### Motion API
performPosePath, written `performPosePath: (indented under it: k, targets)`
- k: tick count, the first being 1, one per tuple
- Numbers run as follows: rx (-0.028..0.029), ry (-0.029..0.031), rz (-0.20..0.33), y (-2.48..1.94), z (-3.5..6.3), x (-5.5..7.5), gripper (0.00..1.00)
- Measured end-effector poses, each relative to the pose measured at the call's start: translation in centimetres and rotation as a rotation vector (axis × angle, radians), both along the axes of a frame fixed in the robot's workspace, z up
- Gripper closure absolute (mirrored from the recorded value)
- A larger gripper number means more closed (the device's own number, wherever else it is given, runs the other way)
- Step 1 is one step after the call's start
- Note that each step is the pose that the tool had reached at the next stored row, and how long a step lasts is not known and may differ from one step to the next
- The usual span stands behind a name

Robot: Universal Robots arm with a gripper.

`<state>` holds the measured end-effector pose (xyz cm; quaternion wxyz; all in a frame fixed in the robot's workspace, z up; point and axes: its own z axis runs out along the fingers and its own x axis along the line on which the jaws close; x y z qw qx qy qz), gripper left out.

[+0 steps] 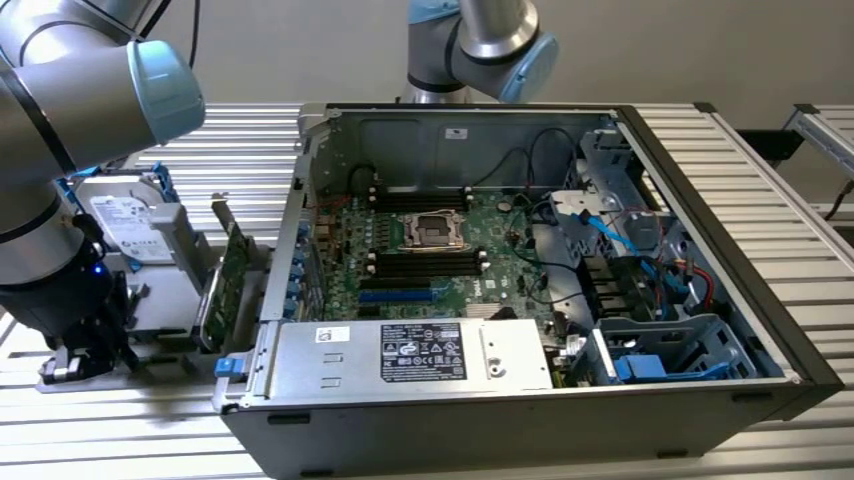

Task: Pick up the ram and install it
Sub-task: 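Pick up the ram and move it above insertion slot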

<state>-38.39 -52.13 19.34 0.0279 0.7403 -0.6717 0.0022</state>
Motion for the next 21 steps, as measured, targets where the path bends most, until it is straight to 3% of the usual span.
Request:
performPosePath:
  k: [15,21]
  targets:
    - [0.0000,-0.0001,-0.002,0.00,-0.01,0.00,0.86]
    - [0.0000,-0.0002,-0.037,0.01,-0.01,0.00,0.86]
